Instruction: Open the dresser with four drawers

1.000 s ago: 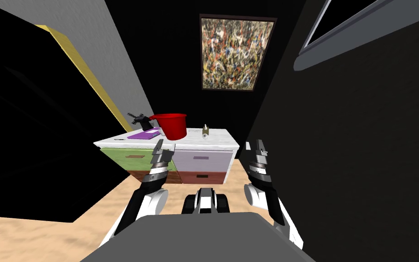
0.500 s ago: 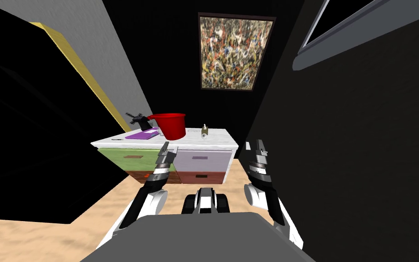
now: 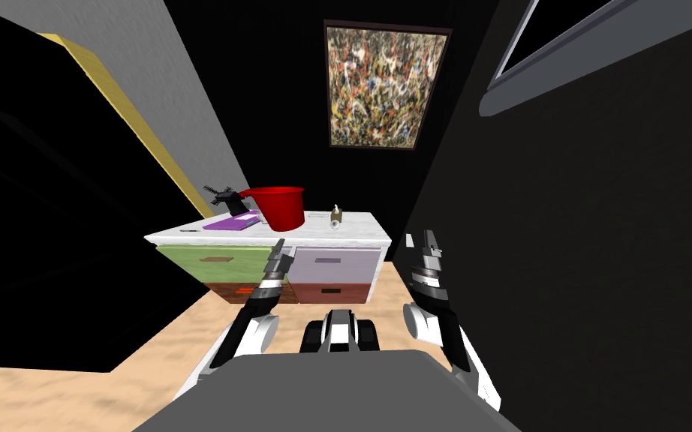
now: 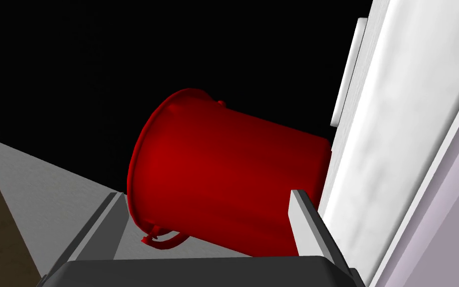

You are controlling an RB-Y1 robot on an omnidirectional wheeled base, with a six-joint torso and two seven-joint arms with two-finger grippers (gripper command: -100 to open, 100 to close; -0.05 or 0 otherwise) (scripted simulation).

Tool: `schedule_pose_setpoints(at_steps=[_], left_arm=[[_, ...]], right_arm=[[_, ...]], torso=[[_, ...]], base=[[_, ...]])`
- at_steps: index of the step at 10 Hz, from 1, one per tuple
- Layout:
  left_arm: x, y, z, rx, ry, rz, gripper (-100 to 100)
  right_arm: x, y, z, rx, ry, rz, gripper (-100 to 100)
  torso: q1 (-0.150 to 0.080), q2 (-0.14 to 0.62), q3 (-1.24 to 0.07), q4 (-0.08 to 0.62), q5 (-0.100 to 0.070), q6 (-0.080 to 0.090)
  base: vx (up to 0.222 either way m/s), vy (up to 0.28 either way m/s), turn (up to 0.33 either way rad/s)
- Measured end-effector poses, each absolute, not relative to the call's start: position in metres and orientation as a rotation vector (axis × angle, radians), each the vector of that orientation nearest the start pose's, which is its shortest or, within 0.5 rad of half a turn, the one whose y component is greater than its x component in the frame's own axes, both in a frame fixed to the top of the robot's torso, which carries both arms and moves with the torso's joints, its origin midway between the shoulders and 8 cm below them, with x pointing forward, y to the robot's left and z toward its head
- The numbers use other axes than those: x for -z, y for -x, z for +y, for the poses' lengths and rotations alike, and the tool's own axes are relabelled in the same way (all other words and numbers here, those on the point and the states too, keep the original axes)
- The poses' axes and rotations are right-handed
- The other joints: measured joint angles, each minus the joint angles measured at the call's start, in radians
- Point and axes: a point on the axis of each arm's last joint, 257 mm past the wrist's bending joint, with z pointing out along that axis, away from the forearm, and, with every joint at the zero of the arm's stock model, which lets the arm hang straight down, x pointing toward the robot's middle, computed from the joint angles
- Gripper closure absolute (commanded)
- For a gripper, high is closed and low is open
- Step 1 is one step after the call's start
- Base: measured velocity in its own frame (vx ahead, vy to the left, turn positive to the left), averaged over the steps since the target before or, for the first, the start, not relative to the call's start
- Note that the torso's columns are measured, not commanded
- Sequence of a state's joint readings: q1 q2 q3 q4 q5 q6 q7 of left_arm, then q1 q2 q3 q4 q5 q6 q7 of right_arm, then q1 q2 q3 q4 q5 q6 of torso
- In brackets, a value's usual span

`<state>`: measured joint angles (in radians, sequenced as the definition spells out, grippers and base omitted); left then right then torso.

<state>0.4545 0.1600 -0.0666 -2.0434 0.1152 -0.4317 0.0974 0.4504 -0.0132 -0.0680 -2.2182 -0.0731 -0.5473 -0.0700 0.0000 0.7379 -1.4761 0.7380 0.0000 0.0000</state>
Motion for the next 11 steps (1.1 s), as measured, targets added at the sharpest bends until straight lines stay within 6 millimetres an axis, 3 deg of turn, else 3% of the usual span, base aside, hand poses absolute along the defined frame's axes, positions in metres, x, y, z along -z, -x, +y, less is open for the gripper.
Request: schedule_pose_setpoints(at_steps=[11], left_arm=[[0.178,-0.415,0.271,1.393,1.017,0.931,-100]], right_arm=[[-0.024,-0.346,-0.307,-1.368,-0.686,0.528,0]], torso=[[0.0,0.0,0.0,0.0,0.0,0.0]], base=[[0.002,-0.024,-0.01]])
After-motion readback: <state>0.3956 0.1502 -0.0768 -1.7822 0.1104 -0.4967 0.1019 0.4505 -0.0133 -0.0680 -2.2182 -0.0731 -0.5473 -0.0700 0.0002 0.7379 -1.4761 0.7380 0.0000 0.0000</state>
